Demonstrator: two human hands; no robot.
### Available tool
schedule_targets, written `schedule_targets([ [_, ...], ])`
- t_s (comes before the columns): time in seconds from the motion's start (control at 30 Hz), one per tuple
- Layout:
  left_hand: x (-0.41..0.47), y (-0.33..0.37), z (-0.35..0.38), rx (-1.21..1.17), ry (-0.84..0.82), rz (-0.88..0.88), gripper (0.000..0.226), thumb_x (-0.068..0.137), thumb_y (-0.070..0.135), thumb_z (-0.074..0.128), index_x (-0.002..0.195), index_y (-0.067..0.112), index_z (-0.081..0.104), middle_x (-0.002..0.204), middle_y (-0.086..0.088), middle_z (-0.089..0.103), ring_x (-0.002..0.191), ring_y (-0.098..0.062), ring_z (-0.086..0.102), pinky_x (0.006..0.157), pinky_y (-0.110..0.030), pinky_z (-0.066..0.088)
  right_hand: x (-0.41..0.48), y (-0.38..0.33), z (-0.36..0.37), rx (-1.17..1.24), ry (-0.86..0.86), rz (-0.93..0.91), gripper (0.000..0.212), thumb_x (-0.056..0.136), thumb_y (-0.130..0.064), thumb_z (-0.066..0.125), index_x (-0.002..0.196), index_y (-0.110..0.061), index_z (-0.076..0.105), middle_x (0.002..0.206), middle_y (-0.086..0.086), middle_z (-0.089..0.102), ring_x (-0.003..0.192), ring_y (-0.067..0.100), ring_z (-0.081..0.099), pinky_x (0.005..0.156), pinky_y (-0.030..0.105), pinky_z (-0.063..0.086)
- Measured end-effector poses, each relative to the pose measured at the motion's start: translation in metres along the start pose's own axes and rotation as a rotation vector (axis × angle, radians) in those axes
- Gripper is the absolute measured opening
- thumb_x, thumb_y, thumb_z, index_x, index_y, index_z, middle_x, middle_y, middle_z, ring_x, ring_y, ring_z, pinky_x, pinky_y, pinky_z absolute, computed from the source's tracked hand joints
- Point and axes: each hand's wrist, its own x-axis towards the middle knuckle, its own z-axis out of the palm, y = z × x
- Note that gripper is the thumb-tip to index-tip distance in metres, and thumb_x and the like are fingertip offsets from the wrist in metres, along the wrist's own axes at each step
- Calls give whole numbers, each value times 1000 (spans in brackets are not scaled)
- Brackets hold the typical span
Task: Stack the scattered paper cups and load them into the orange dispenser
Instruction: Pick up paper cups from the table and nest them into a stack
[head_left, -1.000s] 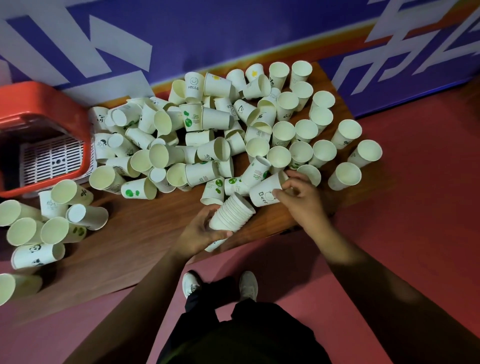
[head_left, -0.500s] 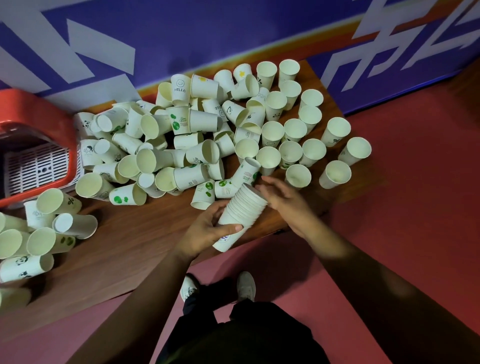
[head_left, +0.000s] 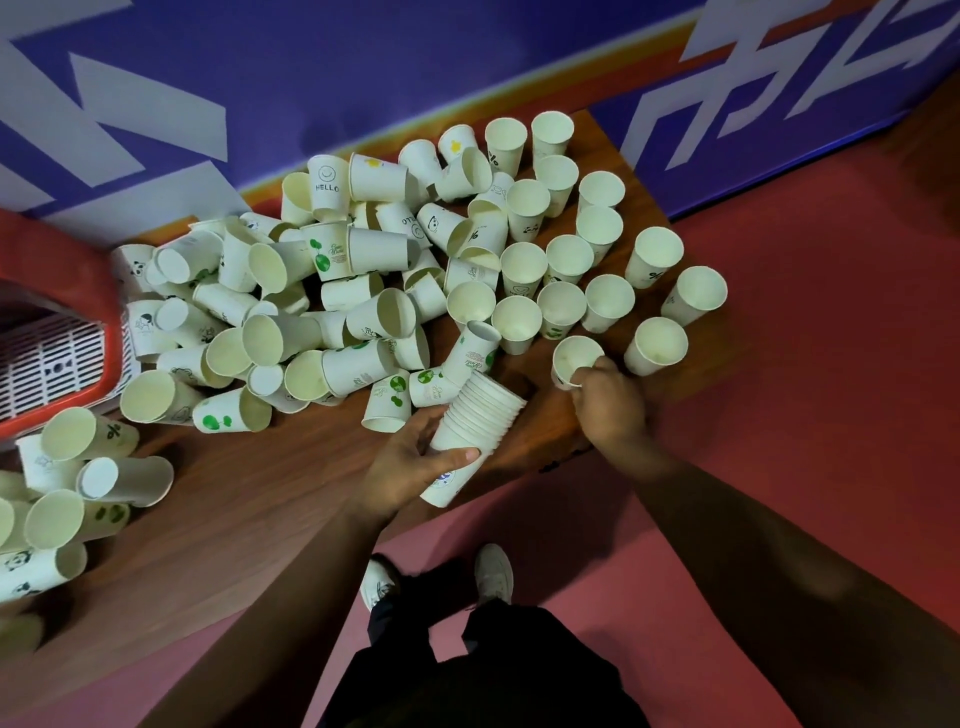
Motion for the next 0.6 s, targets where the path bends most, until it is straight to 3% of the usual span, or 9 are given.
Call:
schedule_targets([
  [0.1, 7, 0, -1, 54, -4, -14, 68, 70, 32, 91, 129, 27, 57, 123, 3, 71, 111, -15, 69, 96, -38, 56, -7, 1, -5, 203, 119, -41, 15, 89, -17, 65, 97, -7, 71, 107, 13, 58, 84, 28, 64, 74, 31, 50],
  [0.2, 13, 5, 3, 124, -15, -12, 80, 59, 45, 90, 130, 30, 56, 124, 6, 69, 112, -9, 67, 98, -35, 54, -19, 0, -22, 543, 294, -37, 10, 80, -19, 77, 85, -11, 74, 101, 5, 53, 81, 12, 55, 78, 9, 39],
  [0.27, 18, 11, 9, 163, -13, 0, 75, 60, 40, 91, 127, 33, 57, 123, 6, 68, 113, -9, 65, 96, -31, 54, -21, 1, -37, 748, 343, 38, 8, 79, -21, 78, 78, -20, 70, 110, 1, 52, 98, 12, 55, 87, 17, 42],
  [0.33, 22, 19, 16, 200, -18, 15, 67, 66, 30, 92, 122, 38, 57, 121, 7, 68, 113, -8, 64, 93, -27, 53, -22, 3, -55, 973, 229, 153, 9, 81, -17, 76, 78, -19, 68, 115, 1, 58, 108, 11, 57, 89, 23, 44],
  [0.4, 27, 27, 24, 253, -30, 46, 64, 69, 26, 92, 119, 43, 57, 119, 10, 67, 111, -4, 63, 90, -22, 51, -23, 7, -66, 1123, 89, 160, 7, 83, -16, 75, 79, -17, 69, 103, 5, 68, 98, 9, 61, 86, 28, 45],
  [0.5, 32, 38, 36, 277, -70, 87, 64, 71, 19, 91, 121, 40, 57, 119, 11, 67, 108, 2, 63, 85, -13, 47, -26, 13, -72, 1145, -53, 72, 6, 82, -21, 75, 79, -20, 70, 99, 9, 72, 90, 11, 63, 87, 37, 50],
  [0.6, 35, 46, 48, 271, -116, 101, 63, 72, 14, 90, 122, 36, 57, 118, 8, 68, 104, 6, 64, 82, -10, 49, -29, 10, -69, 1083, -174, -42, 8, 87, -30, 70, 82, -23, 70, 93, -1, 71, 86, 7, 61, 82, 32, 48],
])
